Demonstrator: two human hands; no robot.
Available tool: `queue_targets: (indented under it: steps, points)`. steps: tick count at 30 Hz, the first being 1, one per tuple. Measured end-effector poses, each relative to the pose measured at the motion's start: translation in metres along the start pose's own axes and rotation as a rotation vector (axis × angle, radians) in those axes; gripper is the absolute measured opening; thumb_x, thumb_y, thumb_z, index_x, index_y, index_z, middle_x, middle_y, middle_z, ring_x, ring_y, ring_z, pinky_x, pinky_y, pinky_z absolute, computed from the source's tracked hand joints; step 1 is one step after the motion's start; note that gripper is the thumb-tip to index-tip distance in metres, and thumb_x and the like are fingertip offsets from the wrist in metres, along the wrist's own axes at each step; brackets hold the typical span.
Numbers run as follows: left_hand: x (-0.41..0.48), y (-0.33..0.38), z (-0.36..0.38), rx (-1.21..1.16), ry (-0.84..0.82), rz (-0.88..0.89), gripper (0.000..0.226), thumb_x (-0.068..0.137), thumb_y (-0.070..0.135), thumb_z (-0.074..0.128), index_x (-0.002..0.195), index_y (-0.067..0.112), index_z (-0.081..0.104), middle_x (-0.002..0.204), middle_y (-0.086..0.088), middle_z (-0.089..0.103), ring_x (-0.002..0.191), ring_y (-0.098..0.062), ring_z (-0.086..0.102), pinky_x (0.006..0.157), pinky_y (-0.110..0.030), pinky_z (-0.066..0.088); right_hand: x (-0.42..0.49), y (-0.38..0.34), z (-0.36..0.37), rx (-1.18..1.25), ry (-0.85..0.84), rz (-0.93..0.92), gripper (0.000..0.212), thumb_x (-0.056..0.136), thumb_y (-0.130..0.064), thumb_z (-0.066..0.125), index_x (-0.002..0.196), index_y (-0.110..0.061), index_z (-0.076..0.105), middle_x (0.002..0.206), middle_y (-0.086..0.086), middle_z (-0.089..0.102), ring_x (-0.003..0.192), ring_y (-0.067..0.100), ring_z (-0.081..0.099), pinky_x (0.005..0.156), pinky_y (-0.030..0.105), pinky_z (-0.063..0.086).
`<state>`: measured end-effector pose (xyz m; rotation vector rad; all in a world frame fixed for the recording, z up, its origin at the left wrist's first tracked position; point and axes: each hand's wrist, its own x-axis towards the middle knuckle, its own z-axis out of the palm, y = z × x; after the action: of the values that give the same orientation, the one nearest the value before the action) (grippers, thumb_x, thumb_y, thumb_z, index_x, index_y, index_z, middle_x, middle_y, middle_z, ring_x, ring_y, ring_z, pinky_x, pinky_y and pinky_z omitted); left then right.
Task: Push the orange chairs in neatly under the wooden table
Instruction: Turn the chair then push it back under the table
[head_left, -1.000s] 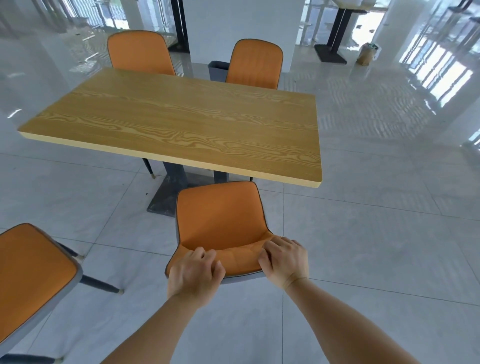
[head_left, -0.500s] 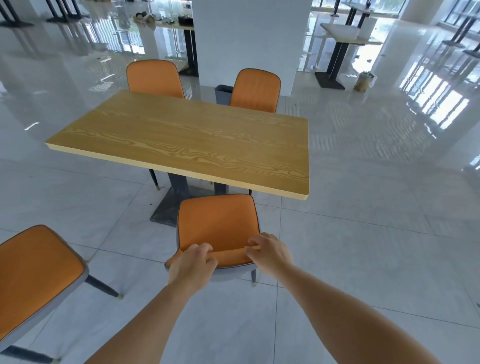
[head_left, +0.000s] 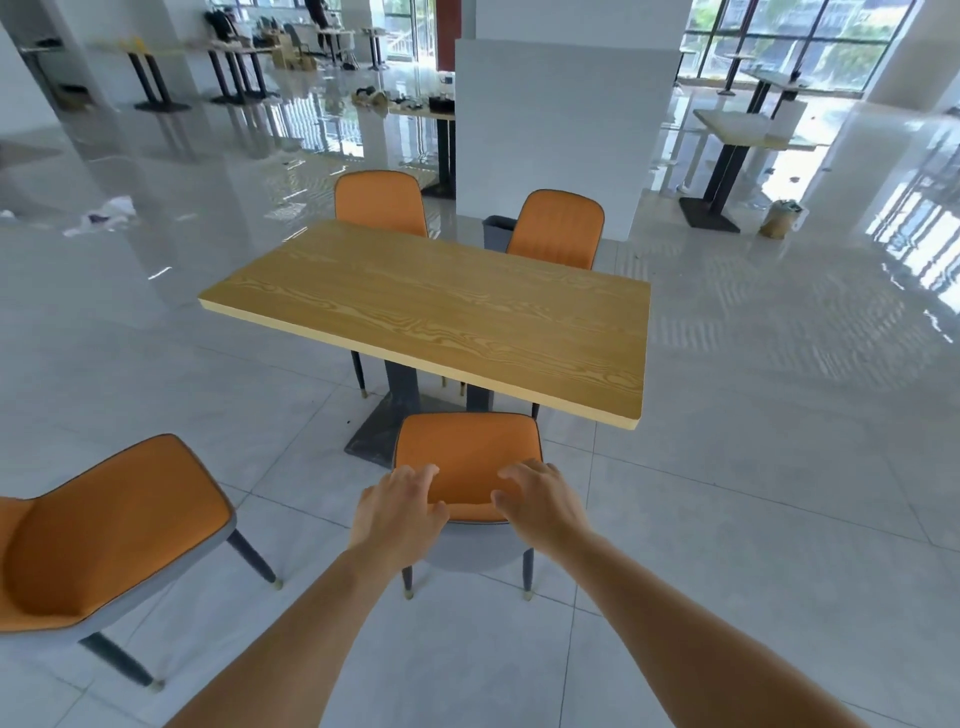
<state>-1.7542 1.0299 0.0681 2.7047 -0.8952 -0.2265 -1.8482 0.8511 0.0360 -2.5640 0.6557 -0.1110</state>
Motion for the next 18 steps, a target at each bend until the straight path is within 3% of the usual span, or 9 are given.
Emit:
queue_targets:
  steps: [5,12,18]
  points:
    - [-0.020,-0.010,-0.020,0.070,0.070,-0.022,0.051,0.095,0.037,0.045,0.144,0.024,0.040,0.130,-0.002,0.057,0.110,-0.019,0.056,0.095,-0.037,0.042,-0.008,-0.022,-0.013,-0.032,0.024,-0.096,0.044,0.098,-0.050,0.053,0.136,-0.029,0.054,0.132,-0.005,0.058,0.125,0.022,0.049,0.096,0.041,0.051]
    - [-0.059,-0.043,-0.043,0.086,0.141,-0.079,0.051,0.099,0.042,0.045,0.146,0.024,0.037,0.136,0.000,0.054,0.119,-0.020,0.052,0.102,-0.038,0.039,-0.027,-0.064,-0.023,-0.087,-0.049,-0.157,0.051,0.098,-0.053,0.050,0.143,-0.029,0.048,0.141,-0.003,0.053,0.131,0.025,0.045,0.100,0.041,0.048]
    - [-0.101,-0.085,-0.076,0.088,0.200,-0.134,0.051,0.099,0.042,0.044,0.146,0.024,0.037,0.139,-0.001,0.052,0.123,-0.021,0.051,0.105,-0.040,0.038,-0.051,-0.125,-0.025,-0.135,-0.015,-0.251,0.046,0.099,-0.049,0.051,0.141,-0.029,0.048,0.142,-0.003,0.054,0.131,0.024,0.046,0.100,0.040,0.048]
